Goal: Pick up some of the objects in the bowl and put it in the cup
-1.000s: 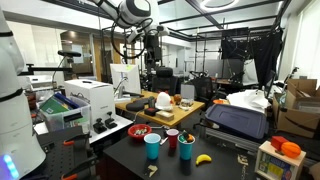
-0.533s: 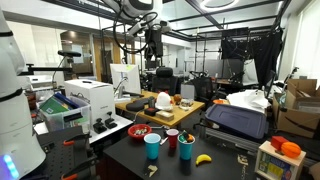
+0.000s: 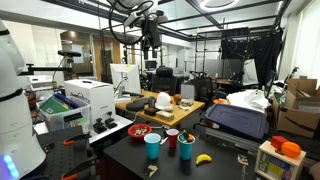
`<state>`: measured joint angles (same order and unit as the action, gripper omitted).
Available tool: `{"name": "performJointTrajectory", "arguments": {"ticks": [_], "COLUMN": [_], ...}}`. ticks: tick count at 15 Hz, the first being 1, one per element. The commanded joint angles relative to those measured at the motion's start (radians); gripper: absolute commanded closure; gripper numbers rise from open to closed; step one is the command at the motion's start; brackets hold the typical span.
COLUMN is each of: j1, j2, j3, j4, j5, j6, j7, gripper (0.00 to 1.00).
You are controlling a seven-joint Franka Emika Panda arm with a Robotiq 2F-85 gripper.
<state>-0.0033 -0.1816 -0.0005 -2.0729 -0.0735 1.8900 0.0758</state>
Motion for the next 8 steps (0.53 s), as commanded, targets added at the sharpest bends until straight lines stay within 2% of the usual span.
{"name": "performJointTrajectory", "arguments": {"ticks": [1, 2, 3, 8], "j1": [0.000, -0.003, -0.002, -0.002], "j2": [-0.044, -0.041, -0.021, -0.023], "j3": [0.010, 0.018, 0.009, 0.015], "j4": [-0.007, -0.003, 0.002, 0.001], "j5": [-0.001, -0.007, 0.000, 0.000], "j6": [-0.026, -0.032, -0.006, -0.007], "j7": [0.018, 0.068, 0.018, 0.048], "gripper": [0.00, 0.00, 0.00, 0.00]}}
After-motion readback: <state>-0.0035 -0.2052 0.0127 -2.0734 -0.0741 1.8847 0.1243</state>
